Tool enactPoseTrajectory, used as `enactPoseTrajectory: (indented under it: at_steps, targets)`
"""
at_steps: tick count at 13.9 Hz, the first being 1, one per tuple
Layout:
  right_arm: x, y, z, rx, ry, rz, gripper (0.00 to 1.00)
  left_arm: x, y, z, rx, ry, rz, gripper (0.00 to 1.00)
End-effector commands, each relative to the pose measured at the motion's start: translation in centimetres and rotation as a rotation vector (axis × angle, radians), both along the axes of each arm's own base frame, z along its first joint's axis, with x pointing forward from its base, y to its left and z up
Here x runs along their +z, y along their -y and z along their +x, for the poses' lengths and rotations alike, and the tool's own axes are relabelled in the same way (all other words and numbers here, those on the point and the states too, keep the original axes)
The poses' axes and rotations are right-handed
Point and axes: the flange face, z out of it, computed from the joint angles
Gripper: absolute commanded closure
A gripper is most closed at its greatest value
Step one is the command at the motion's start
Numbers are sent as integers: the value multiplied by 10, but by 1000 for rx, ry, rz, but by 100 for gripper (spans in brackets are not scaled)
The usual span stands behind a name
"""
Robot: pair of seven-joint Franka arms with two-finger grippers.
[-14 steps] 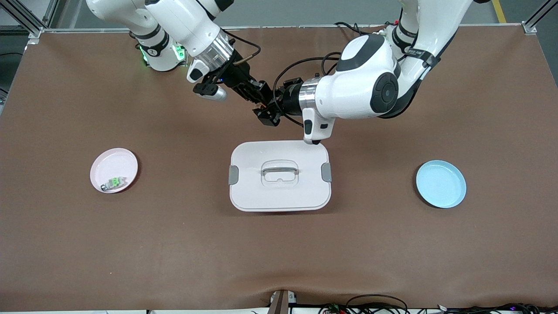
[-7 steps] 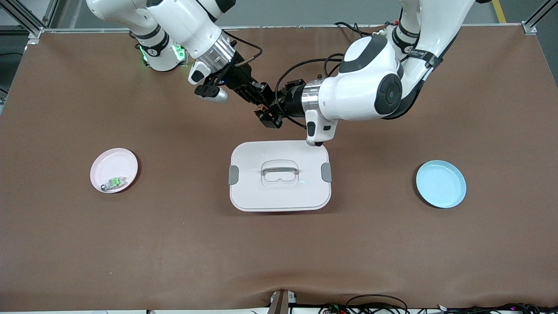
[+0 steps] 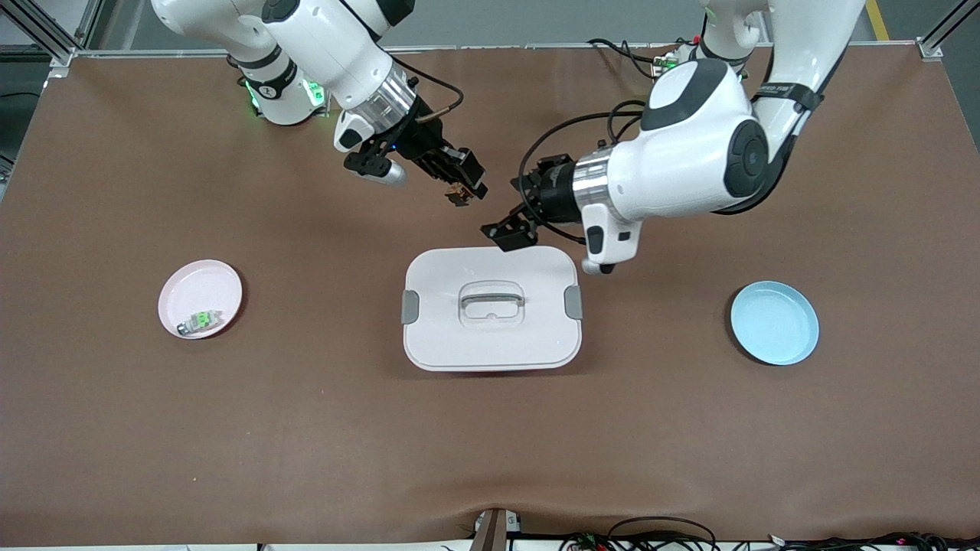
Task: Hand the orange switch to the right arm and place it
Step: 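Open the left gripper and withdraw it while the right gripper pulls away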
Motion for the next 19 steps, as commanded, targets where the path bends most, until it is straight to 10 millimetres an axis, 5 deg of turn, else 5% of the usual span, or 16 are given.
enactPoseTrajectory:
  at_steps: [1,5,11,16,19]
  targets:
    - [27,35,-3,144,15,-56,100,5,-31,9,3,71,112,0]
    - [55,107,-8,389,25,-214,100,2,-68,24,-42,228,343,0]
    - [76,248,0,851,114,-439,100,6,-170,53,-284,356,513,0]
    - [57,357,17,1173,230,-499,100,4,-231,61,-438,352,545,0]
    - [37,390,32,1432,284,-681,100,34,-240,51,-509,419,572,0]
